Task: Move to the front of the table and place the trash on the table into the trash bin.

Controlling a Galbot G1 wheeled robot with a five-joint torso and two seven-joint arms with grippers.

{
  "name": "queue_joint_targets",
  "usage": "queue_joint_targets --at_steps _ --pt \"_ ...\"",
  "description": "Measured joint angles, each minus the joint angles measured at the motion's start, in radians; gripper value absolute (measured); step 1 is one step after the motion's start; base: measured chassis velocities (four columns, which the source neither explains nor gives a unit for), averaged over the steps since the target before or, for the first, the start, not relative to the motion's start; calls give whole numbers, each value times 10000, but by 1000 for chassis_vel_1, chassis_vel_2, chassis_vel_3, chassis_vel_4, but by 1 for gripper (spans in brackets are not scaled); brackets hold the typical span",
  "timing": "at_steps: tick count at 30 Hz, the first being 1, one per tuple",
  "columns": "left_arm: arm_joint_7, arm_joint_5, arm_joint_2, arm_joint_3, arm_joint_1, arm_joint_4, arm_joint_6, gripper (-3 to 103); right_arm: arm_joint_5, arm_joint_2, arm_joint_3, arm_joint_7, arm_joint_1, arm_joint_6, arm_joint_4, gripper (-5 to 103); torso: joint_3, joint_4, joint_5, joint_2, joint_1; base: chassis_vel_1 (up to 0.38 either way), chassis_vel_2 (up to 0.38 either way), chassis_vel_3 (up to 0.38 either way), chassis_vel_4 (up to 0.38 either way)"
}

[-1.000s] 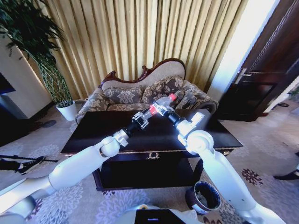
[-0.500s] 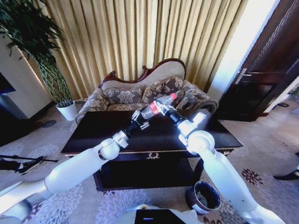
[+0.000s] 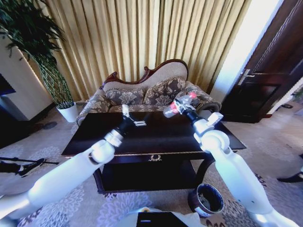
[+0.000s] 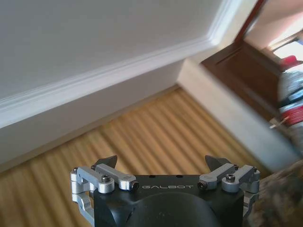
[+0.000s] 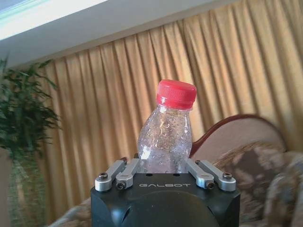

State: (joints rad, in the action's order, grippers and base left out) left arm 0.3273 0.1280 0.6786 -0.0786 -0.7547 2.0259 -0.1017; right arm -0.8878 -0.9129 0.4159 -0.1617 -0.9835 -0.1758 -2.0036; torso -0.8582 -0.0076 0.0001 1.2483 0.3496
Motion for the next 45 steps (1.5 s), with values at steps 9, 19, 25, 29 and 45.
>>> queue_joint_targets --at_steps 9,19,25,29,45 --pt "1025 1289 163 4156 -3284 744 1288 100 1910 364 824 -202 -2065 122 -623 25 2 1 -1 1 -1 0 0 0 0" --pt "1453 3453 1341 6725 -5036 898 3164 100 2732 337 1724 -484 -3534 -105 -1129 25 1 0 -4 1 -1 0 0 0 0" --pt "922 4148 1797 8191 -6535 1486 3557 100 2960 379 2490 -477 -4478 -129 -1531 25 1 2 -4 1 -1 0 0 0 0" --pt "871 4597 1907 9011 -7393 2116 3746 100 3167 263 2868 -471 -5137 -130 -1998 25 2 1 -1 2 -2 0 0 0 0" --pt "658 4855 1907 9409 -8306 3160 4051 100 3377 -383 3213 -514 -6102 -174 -3259 25 -1 -1 -3 -1 3 51 -57 -55 54"
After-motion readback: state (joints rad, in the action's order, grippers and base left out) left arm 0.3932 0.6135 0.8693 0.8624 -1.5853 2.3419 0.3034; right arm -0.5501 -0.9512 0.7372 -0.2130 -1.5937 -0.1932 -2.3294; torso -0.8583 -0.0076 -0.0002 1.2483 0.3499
